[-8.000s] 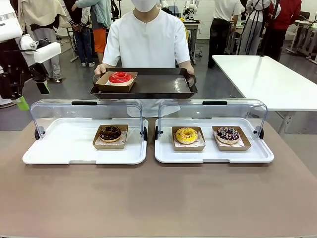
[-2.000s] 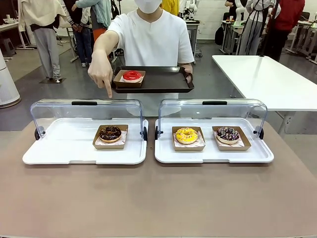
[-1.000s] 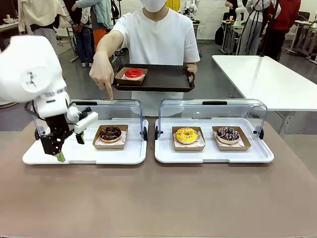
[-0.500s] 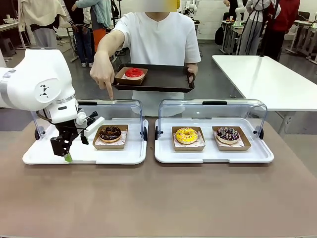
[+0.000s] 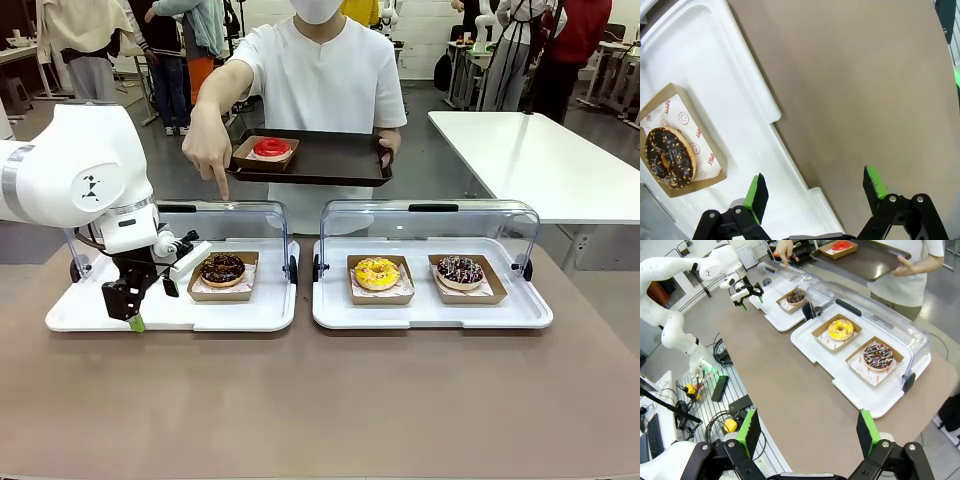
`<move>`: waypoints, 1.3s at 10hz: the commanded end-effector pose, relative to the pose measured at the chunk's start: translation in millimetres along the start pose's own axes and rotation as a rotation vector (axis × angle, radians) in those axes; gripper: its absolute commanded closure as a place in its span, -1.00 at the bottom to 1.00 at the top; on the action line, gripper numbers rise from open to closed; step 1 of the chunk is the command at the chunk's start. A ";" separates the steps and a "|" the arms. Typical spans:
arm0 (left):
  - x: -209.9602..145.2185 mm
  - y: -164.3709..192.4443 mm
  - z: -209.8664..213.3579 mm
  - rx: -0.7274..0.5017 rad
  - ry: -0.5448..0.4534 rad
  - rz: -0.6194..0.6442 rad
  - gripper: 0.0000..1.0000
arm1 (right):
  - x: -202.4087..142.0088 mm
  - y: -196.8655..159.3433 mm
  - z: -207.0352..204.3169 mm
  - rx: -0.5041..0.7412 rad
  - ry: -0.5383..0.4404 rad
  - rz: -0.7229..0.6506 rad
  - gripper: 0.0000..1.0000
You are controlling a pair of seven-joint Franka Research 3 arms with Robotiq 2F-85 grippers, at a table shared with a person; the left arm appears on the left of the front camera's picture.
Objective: Provide the desired donut to the person.
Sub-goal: Pick up and lift the Paper togo box containing the Donut pointed at by the person.
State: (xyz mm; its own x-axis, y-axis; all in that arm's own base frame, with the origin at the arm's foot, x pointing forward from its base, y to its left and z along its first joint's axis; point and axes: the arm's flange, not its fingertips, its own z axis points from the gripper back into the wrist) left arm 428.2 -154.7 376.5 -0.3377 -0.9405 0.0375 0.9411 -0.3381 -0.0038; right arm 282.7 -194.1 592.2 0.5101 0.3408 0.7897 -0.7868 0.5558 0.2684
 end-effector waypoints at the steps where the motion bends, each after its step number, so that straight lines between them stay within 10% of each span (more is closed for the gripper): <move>1: -0.2 -0.8 -0.5 -0.004 0.004 0.002 -0.98 | 0.4 -0.6 -0.2 0.012 -0.019 0.012 -1.00; 13: 9.2 63.6 -26.6 0.083 0.031 0.165 -0.98 | 0.4 -0.6 -0.2 0.012 -0.019 0.012 -1.00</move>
State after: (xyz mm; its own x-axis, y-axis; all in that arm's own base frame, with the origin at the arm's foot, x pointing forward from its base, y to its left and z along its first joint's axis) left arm 478.4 -183.8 354.1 -0.1888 -0.9820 -0.0008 0.9802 -0.1885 0.0612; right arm 282.7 -194.1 592.2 0.5101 0.3408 0.7897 -0.7868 0.5558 0.2684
